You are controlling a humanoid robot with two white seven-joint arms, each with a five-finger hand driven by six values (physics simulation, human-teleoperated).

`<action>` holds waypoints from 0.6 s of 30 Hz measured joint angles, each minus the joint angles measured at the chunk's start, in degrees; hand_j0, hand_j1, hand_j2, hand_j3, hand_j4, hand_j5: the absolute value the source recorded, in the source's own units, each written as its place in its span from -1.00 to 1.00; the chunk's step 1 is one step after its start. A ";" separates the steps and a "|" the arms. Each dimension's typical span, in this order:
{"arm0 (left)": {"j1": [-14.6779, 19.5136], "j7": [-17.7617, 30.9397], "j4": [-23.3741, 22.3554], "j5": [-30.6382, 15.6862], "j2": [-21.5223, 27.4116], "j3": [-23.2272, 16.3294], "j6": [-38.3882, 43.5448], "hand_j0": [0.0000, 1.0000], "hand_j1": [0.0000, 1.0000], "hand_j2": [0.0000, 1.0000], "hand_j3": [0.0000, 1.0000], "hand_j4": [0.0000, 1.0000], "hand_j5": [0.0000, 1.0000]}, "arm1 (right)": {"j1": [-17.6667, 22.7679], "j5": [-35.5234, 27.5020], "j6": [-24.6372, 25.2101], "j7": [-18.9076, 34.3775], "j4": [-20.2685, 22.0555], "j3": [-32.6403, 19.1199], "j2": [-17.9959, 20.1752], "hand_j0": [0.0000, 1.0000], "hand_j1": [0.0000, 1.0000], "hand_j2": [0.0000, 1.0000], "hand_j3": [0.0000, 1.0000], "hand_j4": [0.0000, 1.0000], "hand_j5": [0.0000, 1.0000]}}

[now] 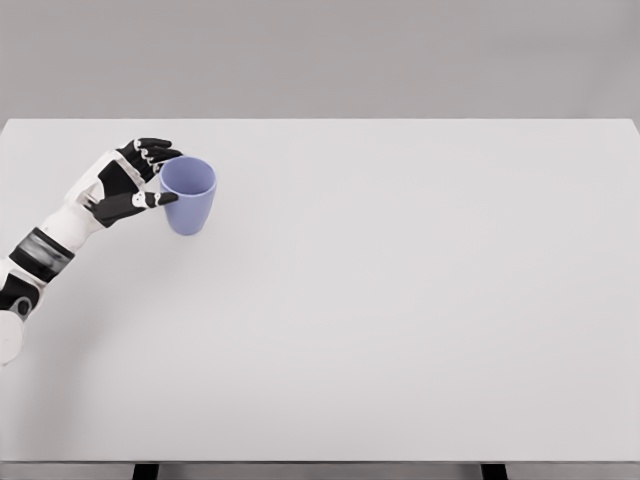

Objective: Flip the cup with left arm and place it on the table

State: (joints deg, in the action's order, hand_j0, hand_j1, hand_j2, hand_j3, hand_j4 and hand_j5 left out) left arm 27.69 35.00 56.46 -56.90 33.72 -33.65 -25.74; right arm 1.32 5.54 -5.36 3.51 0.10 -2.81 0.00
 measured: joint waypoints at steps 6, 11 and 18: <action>-0.79 0.00 -0.81 1.64 -0.62 -0.07 0.05 0.77 0.77 0.77 0.77 0.77 0.77 | 0.00 0.00 0.00 0.00 -0.02 0.00 0.00 1.00 1.00 1.00 1.00 1.00 1.00; -0.88 0.02 -1.79 1.89 -0.93 -0.06 0.08 0.95 0.95 0.95 0.95 0.95 0.95 | 0.00 0.00 0.00 0.00 -0.02 0.00 0.00 1.00 1.00 1.00 1.00 1.00 1.00; -0.70 0.00 -1.84 1.99 -0.71 0.01 0.02 1.00 1.00 1.00 1.00 1.00 1.00 | 0.00 0.01 0.00 0.00 -0.01 0.00 0.00 1.00 1.00 1.00 1.00 1.00 1.00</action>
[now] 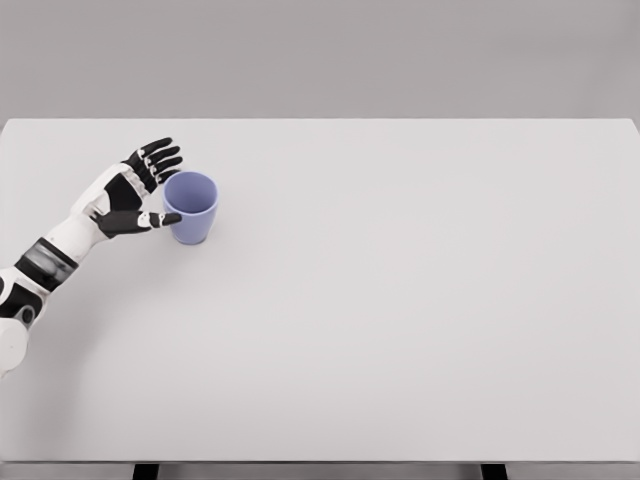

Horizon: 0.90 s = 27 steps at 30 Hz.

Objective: Flip the cup with left arm and place it on the table

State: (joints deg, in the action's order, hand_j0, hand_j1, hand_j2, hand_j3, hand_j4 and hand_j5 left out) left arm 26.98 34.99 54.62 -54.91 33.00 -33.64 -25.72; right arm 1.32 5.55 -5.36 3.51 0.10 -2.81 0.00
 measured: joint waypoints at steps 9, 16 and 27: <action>5.18 0.00 1.45 3.34 6.30 0.57 0.42 1.00 1.00 1.00 1.00 1.00 1.00 | 0.00 -0.01 0.00 0.00 -0.01 0.00 0.00 1.00 1.00 1.00 1.00 1.00 1.00; 9.14 0.01 3.25 14.70 11.63 0.61 -3.43 1.00 1.00 1.00 1.00 1.00 1.00 | 0.00 -0.01 0.00 0.00 -0.01 0.00 0.00 1.00 1.00 1.00 1.00 1.00 1.00; 10.20 0.02 7.47 26.43 16.33 0.63 -9.18 1.00 1.00 1.00 1.00 1.00 1.00 | 0.00 -0.01 0.00 0.00 -0.01 0.00 0.00 1.00 1.00 1.00 1.00 1.00 1.00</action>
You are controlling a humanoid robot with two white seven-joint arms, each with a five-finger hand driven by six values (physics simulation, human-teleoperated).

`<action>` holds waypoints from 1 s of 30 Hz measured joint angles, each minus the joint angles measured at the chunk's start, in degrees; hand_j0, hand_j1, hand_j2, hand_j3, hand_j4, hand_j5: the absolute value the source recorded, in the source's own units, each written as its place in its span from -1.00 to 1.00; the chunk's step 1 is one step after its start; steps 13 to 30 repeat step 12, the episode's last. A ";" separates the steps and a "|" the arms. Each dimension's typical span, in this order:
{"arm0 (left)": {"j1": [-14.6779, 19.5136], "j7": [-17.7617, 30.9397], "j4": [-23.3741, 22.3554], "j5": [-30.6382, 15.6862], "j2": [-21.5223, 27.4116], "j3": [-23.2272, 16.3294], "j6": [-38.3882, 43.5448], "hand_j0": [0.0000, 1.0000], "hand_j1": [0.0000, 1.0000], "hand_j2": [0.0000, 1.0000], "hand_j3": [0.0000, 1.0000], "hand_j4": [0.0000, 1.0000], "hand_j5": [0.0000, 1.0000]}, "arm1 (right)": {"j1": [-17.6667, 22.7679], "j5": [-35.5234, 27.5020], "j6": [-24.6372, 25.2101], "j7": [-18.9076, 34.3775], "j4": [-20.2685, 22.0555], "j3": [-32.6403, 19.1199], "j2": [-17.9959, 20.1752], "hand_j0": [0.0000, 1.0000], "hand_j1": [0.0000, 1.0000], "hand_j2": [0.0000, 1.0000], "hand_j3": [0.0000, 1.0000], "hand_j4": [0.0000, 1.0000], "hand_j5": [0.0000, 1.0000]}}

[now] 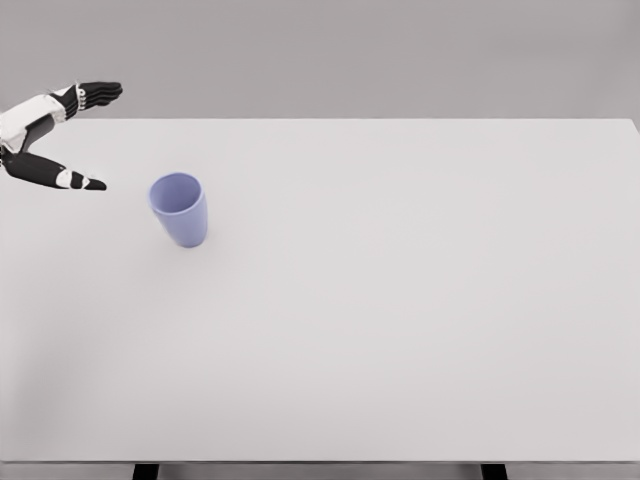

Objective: Flip the cup with left arm and place it on the table

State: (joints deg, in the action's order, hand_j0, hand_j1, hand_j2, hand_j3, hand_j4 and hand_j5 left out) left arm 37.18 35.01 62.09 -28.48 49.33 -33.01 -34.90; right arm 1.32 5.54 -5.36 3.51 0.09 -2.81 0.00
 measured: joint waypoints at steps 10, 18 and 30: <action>0.00 0.01 -2.58 14.95 -0.72 0.05 -0.24 1.00 1.00 1.00 1.00 1.00 1.00 | 0.00 0.00 0.00 0.00 0.00 0.00 0.00 1.00 1.00 1.00 1.00 1.00 1.00; 0.17 0.01 -3.12 15.28 -0.75 0.10 -0.24 1.00 1.00 1.00 1.00 1.00 1.00 | 0.00 0.00 0.00 0.00 0.01 0.00 0.00 1.00 1.00 1.00 1.00 1.00 1.00; 0.17 0.01 -3.12 15.28 -0.75 0.10 -0.24 1.00 1.00 1.00 1.00 1.00 1.00 | 0.00 0.00 0.00 0.00 0.01 0.00 0.00 1.00 1.00 1.00 1.00 1.00 1.00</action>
